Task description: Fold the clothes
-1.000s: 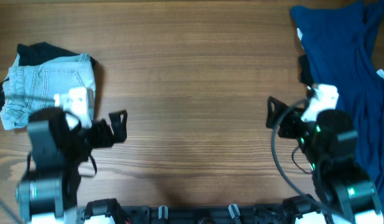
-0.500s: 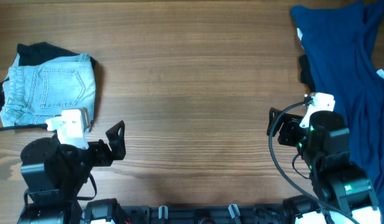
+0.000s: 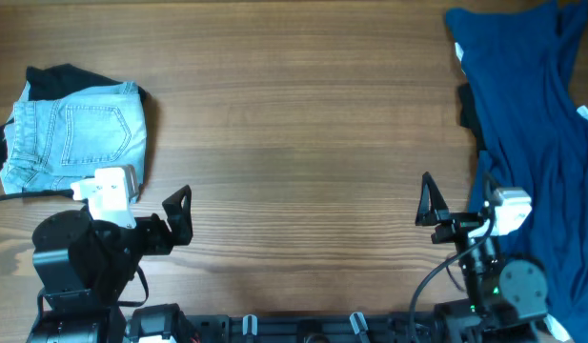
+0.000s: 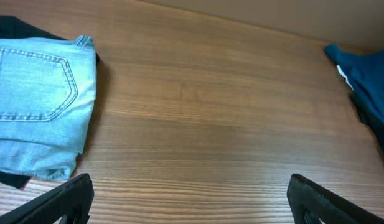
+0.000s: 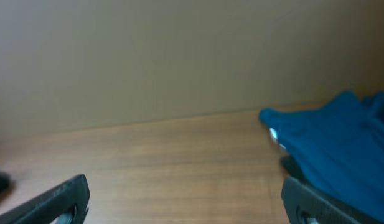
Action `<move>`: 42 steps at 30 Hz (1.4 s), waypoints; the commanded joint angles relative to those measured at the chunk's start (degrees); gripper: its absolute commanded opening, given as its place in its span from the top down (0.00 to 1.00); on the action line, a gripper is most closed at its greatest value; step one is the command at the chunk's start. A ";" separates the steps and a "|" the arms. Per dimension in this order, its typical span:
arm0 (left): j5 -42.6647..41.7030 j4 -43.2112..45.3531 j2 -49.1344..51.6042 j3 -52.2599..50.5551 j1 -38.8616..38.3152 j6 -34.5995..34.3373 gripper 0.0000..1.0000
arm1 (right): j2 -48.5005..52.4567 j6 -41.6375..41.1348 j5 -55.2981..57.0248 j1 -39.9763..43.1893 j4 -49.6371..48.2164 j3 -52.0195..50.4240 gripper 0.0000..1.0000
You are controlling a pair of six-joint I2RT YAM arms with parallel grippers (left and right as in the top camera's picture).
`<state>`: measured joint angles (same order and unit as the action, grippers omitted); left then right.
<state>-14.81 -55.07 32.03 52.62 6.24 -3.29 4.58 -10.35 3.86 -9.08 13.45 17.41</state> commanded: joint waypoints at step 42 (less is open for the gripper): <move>5.95 5.62 -19.08 -19.61 -0.39 2.03 0.00 | -4.15 12.55 -10.75 6.21 -13.86 -17.11 0.00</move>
<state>-9.80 -53.43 19.51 41.15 6.24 -2.17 0.89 1.45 -5.89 -3.16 -0.05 0.34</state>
